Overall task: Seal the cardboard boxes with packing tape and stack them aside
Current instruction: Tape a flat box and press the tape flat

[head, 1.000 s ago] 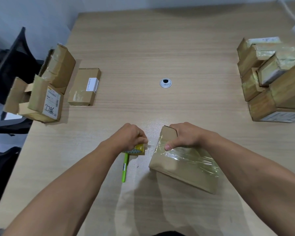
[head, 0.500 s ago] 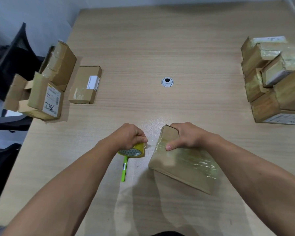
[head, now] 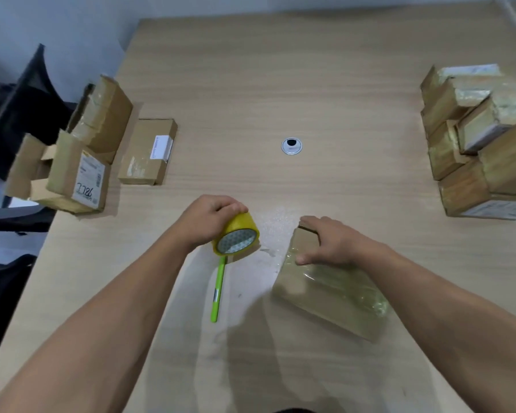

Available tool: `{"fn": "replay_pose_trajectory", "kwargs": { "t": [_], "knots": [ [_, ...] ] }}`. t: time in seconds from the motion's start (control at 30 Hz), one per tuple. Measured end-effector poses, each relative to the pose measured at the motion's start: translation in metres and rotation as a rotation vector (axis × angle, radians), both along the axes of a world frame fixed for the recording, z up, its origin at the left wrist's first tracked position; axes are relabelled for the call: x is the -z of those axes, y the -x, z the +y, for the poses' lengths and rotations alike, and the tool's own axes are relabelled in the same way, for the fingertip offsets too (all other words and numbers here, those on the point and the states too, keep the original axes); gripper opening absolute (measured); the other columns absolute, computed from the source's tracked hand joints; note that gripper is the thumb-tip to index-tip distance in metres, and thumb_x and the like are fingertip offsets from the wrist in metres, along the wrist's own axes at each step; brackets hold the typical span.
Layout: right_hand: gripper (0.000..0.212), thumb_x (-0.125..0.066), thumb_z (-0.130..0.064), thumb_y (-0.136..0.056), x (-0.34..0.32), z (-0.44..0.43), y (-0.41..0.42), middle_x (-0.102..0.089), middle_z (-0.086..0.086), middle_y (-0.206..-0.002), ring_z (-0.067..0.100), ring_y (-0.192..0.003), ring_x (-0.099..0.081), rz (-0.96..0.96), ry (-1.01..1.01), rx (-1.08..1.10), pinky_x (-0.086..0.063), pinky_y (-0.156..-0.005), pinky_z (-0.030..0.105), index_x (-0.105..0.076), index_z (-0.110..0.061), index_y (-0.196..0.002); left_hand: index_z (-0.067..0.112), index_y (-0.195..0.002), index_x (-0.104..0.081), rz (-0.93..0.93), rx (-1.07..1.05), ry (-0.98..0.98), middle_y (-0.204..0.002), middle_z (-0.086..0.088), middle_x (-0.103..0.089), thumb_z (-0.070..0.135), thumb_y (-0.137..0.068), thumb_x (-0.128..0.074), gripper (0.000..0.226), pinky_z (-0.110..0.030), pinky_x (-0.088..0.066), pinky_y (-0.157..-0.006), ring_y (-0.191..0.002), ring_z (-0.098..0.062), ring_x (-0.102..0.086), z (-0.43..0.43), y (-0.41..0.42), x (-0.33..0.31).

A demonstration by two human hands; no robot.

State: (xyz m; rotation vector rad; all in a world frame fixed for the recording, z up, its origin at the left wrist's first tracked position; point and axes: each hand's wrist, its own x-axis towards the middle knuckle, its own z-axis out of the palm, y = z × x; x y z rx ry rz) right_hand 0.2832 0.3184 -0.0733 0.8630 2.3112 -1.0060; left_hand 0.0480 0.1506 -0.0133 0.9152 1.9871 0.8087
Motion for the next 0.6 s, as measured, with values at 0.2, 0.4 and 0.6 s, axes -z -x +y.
{"fn": "replay_pose_trajectory", "kwargs": {
  "t": [0.2,0.4,0.6],
  "knots": [
    [0.095,-0.069,-0.055,-0.085,-0.008,-0.024,0.01,-0.031,0.001,-0.151,0.026,-0.138,-0.031,0.199,-0.202,-0.004,-0.035,-0.107,0.039,-0.014,-0.034,-0.159,0.027,-0.078,-0.08,-0.312,-0.257,-0.147,-0.095,0.012,-0.075,0.009,-0.072,-0.049,0.037,-0.024,-0.049,-0.078,-0.096,-0.011,-0.062,-0.011,-0.022,0.002],
    [0.076,-0.068,-0.033,-0.092,-0.025,-0.069,0.039,-0.038,0.0,-0.153,0.016,-0.139,-0.037,0.494,0.043,0.125,-0.028,-0.106,0.021,-0.029,-0.023,-0.157,0.028,-0.09,-0.08,-0.488,-0.282,-0.243,-0.099,0.004,-0.072,0.011,-0.074,-0.059,0.032,-0.033,-0.047,-0.079,-0.094,-0.019,-0.06,-0.025,-0.047,0.013],
    [0.043,-0.049,-0.001,-0.095,-0.022,-0.076,0.043,-0.066,0.011,-0.128,0.029,-0.117,-0.059,0.565,-0.124,0.224,-0.038,-0.094,0.026,-0.062,-0.012,-0.134,0.048,-0.112,-0.07,-0.355,-0.143,-0.185,-0.108,-0.002,-0.072,0.018,-0.09,-0.061,0.038,-0.037,-0.052,-0.086,-0.096,-0.018,-0.062,-0.036,-0.055,0.014]
  ]
}}
